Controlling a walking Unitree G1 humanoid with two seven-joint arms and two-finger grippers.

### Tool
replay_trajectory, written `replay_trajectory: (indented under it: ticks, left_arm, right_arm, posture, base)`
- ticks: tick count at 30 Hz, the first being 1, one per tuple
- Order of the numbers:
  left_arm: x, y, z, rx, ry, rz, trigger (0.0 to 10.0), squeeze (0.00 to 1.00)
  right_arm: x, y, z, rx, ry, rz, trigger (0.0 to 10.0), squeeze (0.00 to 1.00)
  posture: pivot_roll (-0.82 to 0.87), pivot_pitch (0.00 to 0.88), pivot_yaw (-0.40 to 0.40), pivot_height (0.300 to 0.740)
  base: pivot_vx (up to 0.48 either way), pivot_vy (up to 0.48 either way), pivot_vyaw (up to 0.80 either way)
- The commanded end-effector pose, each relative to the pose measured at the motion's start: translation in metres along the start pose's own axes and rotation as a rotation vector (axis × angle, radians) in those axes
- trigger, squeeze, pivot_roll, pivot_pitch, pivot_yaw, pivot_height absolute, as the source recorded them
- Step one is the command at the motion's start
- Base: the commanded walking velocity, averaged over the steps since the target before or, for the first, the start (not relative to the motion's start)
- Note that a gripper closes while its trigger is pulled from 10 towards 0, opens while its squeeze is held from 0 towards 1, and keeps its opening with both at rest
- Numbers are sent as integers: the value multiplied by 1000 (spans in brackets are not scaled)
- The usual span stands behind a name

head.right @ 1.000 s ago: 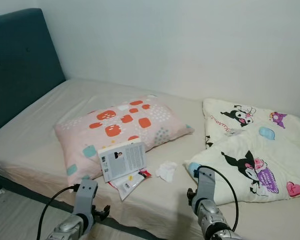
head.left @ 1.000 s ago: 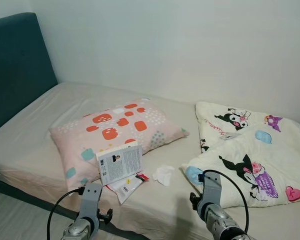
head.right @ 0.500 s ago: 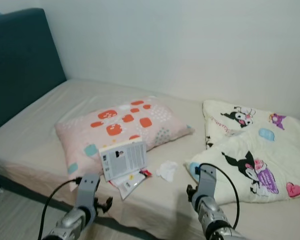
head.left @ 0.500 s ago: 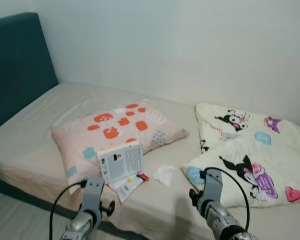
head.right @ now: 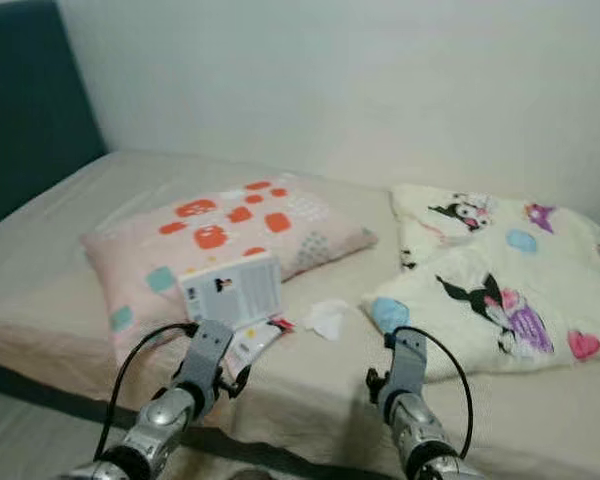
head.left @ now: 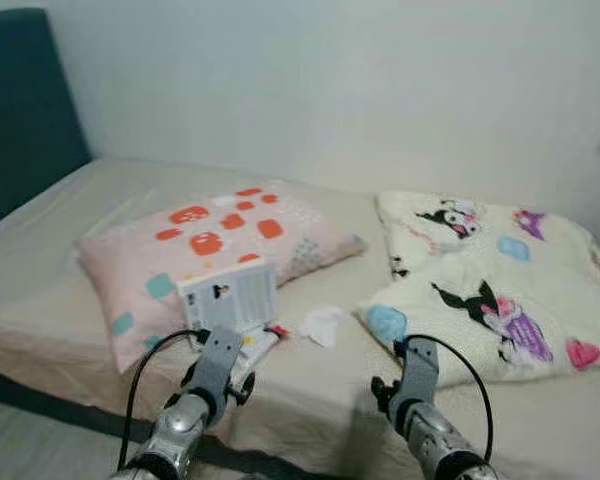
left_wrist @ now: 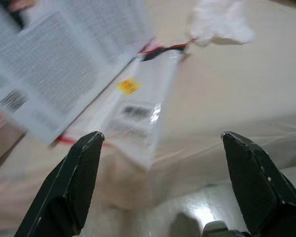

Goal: Clean up the room

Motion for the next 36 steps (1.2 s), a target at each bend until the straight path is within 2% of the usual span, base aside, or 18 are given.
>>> replay_trajectory:
  ticks: [1, 7, 9, 11, 12, 15, 16, 18, 19, 20, 22, 24, 25, 28, 29, 33, 35, 36]
  left_arm:
    - [12, 4, -11, -20, 61, -48, 10000, 0]
    - [33, 7, -23, -30, 138, -157, 10000, 0]
    - [45, 9, -27, -20, 210, -208, 10000, 0]
    - [49, 10, -25, 9, 263, -221, 10000, 0]
    - [49, 10, -25, 9, 263, -221, 10000, 0]
    - [50, 12, -18, 79, 376, -212, 10000, 0]
    - [50, 12, -18, 79, 376, -212, 10000, 0]
    - [53, 13, -5, 163, 455, -204, 10000, 0]
    - [53, 13, -5, 163, 455, -204, 10000, 0]
    - [56, 13, 7, 225, 504, -193, 10000, 0]
    - [57, 13, 10, 237, 513, -190, 10000, 0]
    - [51, 11, 26, 282, 556, -138, 10000, 0]
    - [51, 11, 26, 282, 556, -138, 10000, 0]
    - [43, 5, 52, 367, 605, -70, 10000, 0]
    - [43, 5, 52, 367, 605, -70, 10000, 0]
    - [32, -3, 73, 428, 621, 2, 10000, 0]
    - [32, -3, 73, 428, 621, 2, 10000, 0]
    - [23, -9, 86, 473, 609, 51, 10000, 0]
  right_arm:
    - [0, -1, -3, -12, 20, -15, 10000, 0]
    - [0, -1, -2, -10, 28, -35, 10000, 0]
    - [0, -2, -1, -8, 38, -44, 10000, 0]
    - [1, -2, 1, -2, 46, -50, 10000, 0]
    - [1, -2, 1, -2, 46, -50, 10000, 0]
    - [5, -1, 6, 18, 57, -73, 10000, 0]
    - [5, -1, 6, 18, 57, -73, 10000, 0]
    - [10, -1, 12, 39, 58, -96, 10000, 0]
    - [10, -1, 12, 39, 58, -96, 10000, 0]
    - [12, -1, 15, 49, 56, -109, 10000, 0]
    - [12, -1, 16, 51, 56, -112, 10000, 0]
    - [16, -1, 18, 59, 60, -129, 10000, 0]
    - [16, -1, 18, 59, 60, -129, 10000, 0]
    - [24, -1, 21, 81, 67, -164, 10000, 0]
    - [24, -1, 21, 81, 67, -164, 10000, 0]
    - [36, -1, 27, 125, 77, -218, 10000, 0]
    - [36, -1, 27, 125, 77, -218, 10000, 0]
    - [51, -3, 35, 179, 80, -282, 10000, 0]
  posture:
    - [129, 0, -65, 570]
    - [125, 0, -53, 556]
    - [123, 0, -49, 556]
    - [119, 9, -46, 556]
    - [119, 9, -46, 556]
    - [113, 30, -38, 556]
    - [113, 30, -38, 556]
    - [99, 53, -26, 556]
    - [99, 53, -26, 556]
    - [96, 63, -24, 556]
    - [96, 63, -24, 556]
    - [87, 77, -22, 556]
    - [87, 77, -22, 556]
    - [75, 94, -23, 556]
    - [75, 94, -23, 556]
    - [61, 120, -27, 556]
    - [61, 120, -27, 556]
    - [43, 136, -28, 556]
  base:
    - [0, 0, 0]
    - [0, 0, 0]
    - [0, 0, 0]
    - [0, 0, 0]
    - [0, 0, 0]
    - [0, 0, 0]
    - [0, 0, 0]
    - [0, 0, 0]
    - [0, 0, 0]
    - [0, 0, 0]
    - [0, 0, 0]
    - [0, 0, 0]
    - [0, 0, 0]
    - [0, 0, 0]
    - [0, 0, 0]
    - [0, 0, 0]
    - [0, 0, 0]
    - [0, 0, 0]
Point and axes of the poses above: a point about 5 cm out from each wrist's last joint towards the gripper, its own y axis pointing out of the wrist towards the gripper, its own x axis along the axis of the wrist's last joint, z = x × y, the point moved 4 cm from there along y, pointing out of the wrist towards the gripper, and after that the axes turned 8 degrees about -y, right-handed, at the moved point
